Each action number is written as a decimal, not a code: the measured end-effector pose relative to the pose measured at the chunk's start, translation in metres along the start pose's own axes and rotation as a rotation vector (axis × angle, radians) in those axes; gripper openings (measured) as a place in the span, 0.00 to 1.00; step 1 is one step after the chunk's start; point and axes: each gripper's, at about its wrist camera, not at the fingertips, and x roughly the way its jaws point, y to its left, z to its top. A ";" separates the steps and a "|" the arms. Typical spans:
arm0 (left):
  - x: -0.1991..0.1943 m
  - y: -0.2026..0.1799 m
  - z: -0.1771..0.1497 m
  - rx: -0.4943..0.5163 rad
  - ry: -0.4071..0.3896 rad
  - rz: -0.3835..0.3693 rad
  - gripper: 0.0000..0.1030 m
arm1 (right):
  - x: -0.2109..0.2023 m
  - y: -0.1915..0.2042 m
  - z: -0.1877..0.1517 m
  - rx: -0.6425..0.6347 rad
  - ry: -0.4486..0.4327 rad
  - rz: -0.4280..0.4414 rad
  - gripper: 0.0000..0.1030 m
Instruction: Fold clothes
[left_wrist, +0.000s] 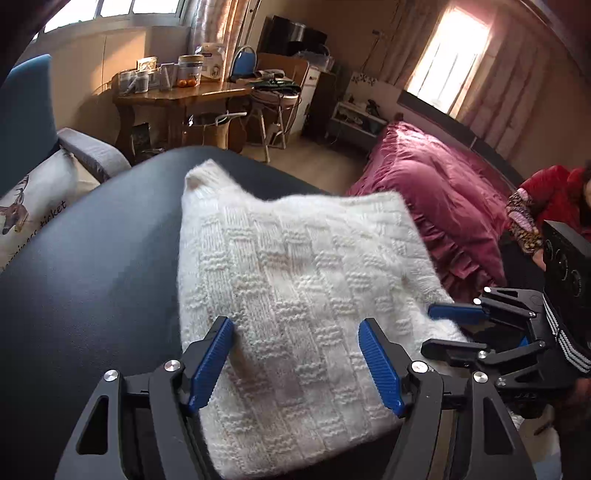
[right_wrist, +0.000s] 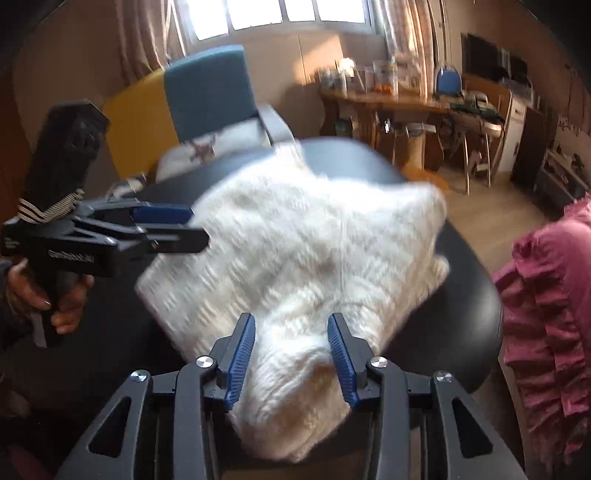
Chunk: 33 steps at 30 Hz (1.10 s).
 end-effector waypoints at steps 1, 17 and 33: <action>0.011 -0.002 -0.005 0.010 0.019 0.043 0.69 | 0.009 -0.005 -0.010 0.019 0.014 -0.004 0.34; -0.100 -0.063 -0.001 -0.006 -0.246 0.421 1.00 | -0.056 0.035 0.010 0.215 -0.257 -0.025 0.42; -0.181 -0.095 -0.030 0.002 -0.336 0.499 1.00 | -0.075 0.077 0.027 0.155 -0.284 -0.134 0.42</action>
